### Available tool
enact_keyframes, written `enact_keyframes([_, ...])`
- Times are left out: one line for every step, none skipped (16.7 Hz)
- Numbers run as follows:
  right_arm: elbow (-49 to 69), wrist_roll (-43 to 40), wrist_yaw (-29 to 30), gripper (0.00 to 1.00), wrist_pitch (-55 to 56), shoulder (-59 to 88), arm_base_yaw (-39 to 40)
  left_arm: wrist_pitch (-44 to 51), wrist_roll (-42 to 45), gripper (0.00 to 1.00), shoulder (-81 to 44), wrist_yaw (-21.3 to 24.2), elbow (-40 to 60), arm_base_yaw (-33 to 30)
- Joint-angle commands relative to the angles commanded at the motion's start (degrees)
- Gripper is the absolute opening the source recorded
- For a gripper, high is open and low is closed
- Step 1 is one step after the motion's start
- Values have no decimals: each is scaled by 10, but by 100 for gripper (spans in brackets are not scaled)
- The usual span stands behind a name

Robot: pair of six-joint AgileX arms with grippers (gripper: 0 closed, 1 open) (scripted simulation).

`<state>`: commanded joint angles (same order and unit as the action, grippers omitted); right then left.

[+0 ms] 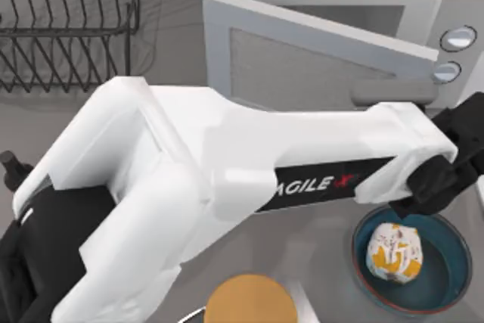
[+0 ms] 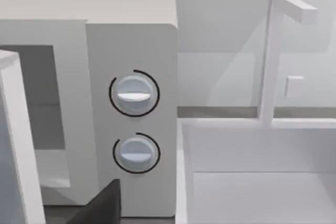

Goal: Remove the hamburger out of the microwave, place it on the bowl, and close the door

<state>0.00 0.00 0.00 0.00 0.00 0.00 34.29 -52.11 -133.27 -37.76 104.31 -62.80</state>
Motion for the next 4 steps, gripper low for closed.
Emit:
enact_keyframes([0,0,0,100,0,0,0,-6,20,0,-14,7,20,17])
enact_keyframes([0,0,0,100,0,0,0,-12,33,0,-25,13,34,30])
enact_keyframes([0,0,0,100,0,0,0,-15,41,0,-31,17,41,38])
enact_keyframes([0,0,0,100,0,0,0,-15,43,0,-33,18,43,39])
